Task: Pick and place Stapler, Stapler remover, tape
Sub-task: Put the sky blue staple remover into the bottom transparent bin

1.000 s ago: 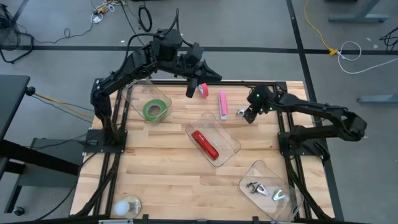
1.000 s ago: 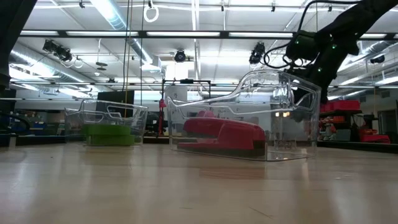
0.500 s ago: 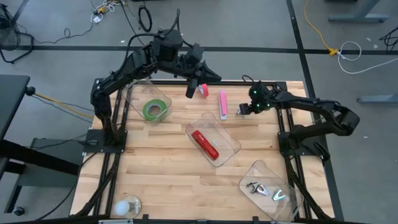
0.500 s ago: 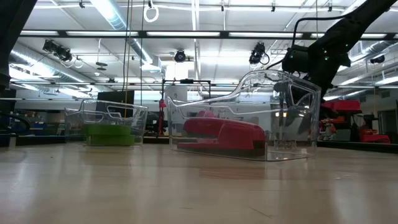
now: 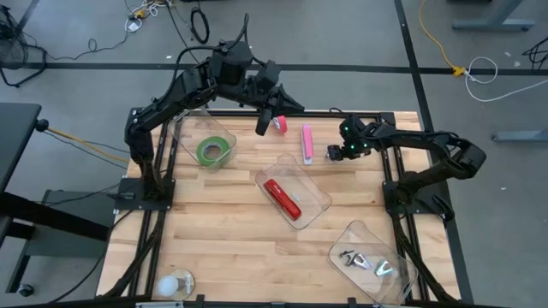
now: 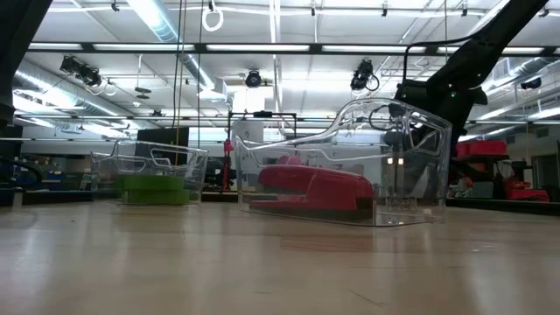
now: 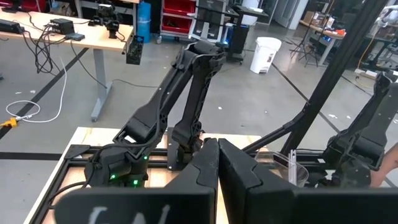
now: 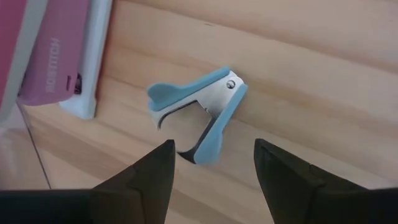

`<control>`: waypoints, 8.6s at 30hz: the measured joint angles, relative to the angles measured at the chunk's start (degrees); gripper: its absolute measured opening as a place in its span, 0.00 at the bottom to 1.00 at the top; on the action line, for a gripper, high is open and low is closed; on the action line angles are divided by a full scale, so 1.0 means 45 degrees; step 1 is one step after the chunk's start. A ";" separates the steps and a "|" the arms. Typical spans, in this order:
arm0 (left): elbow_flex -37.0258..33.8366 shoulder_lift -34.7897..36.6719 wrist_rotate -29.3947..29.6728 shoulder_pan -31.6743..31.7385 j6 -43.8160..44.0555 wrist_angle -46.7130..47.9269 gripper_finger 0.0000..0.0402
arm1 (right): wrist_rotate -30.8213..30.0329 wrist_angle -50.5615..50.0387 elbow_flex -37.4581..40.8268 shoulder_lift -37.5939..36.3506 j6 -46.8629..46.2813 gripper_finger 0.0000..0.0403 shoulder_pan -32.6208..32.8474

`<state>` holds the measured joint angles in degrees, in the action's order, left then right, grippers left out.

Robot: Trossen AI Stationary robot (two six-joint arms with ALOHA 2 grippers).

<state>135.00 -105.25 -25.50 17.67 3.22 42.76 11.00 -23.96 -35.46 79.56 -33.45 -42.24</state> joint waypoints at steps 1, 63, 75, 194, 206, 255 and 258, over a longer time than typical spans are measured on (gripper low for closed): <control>0.0000 0.0000 0.0000 0.0010 0.0000 0.0002 0.03 | -0.0010 -0.0005 0.0000 0.0012 0.0010 0.54 0.0000; 0.0000 0.0000 0.0194 0.0058 -0.0544 0.0010 0.03 | -0.0616 0.0471 -0.0666 -0.1805 0.1331 0.01 -0.0019; 0.0000 0.0000 0.0194 0.0058 -0.0539 0.0010 0.03 | -0.1966 0.0440 -0.2668 -0.4203 0.2933 0.01 -0.0019; -1.1380 0.6576 0.5192 -0.3542 -0.0758 -0.3611 0.00 | -0.0219 -0.6580 -0.5639 -0.5603 0.8496 0.00 1.4262; -1.1370 0.6596 0.5527 -0.3847 -0.0430 -0.3648 0.00 | 0.0435 -0.6899 -0.5639 -0.3693 0.6133 0.00 1.6691; -1.1366 0.6586 0.5523 -0.3837 0.0131 -0.3643 0.00 | 0.0426 -0.5231 -0.5634 0.1537 0.4920 0.00 2.2066; -1.1366 0.6586 0.5523 -0.3832 0.0131 -0.3648 0.00 | 0.0423 -0.5137 -0.5634 0.1633 0.5016 0.00 2.2066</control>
<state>83.85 -75.61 -0.64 0.43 3.81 26.35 12.91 -47.07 -60.82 86.91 -10.87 57.06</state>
